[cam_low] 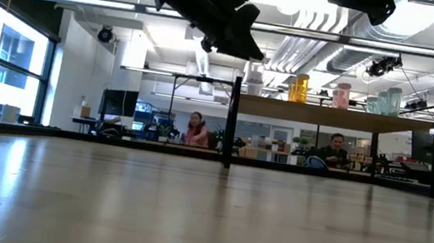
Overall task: Pick and place medicine bottles onto shelf by color
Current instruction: Put the transparent pill bottle on the shelf aligned with the other transparent pill bottle
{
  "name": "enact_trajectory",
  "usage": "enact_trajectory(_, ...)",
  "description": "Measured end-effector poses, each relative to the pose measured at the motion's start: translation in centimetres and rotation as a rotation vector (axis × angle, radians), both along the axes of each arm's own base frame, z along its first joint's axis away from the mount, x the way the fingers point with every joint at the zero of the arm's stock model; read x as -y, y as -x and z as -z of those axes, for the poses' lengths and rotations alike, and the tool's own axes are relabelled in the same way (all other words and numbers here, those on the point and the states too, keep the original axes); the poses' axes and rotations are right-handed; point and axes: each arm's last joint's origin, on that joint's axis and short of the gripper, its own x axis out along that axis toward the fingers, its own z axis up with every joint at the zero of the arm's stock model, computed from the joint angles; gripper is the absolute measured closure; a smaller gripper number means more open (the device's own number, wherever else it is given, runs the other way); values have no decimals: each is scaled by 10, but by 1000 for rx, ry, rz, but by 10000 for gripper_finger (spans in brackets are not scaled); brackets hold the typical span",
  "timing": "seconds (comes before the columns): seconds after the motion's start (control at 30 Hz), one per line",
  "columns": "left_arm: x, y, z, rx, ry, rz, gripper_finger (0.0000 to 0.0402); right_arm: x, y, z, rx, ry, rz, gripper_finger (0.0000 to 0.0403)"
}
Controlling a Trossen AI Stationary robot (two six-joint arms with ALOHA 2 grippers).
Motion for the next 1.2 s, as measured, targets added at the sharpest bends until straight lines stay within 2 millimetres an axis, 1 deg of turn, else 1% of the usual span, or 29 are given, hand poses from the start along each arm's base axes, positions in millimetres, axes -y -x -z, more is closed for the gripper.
enact_trajectory(0.07,-2,-1,1,12,2,-5,277,0,0,0,0,0,0,167)
enact_trajectory(0.13,-5,0,5,-13,14,-18,277,0,0,0,0,0,0,167)
enact_trajectory(0.33,-13,2,7,-3,22,-37,277,0,0,0,0,0,1,167)
enact_trajectory(0.53,-21,6,6,3,19,-60,277,0,0,0,0,0,1,167)
enact_trajectory(0.77,-31,8,3,55,-3,-81,277,0,0,0,0,0,1,167)
enact_trajectory(0.93,-36,4,13,63,25,-78,277,0,0,0,0,0,1,167)
enact_trajectory(1.1,-34,4,19,12,45,-82,277,0,0,0,0,0,1,167)
enact_trajectory(1.2,-28,2,17,21,53,-64,277,0,0,0,-1,5,-1,167)
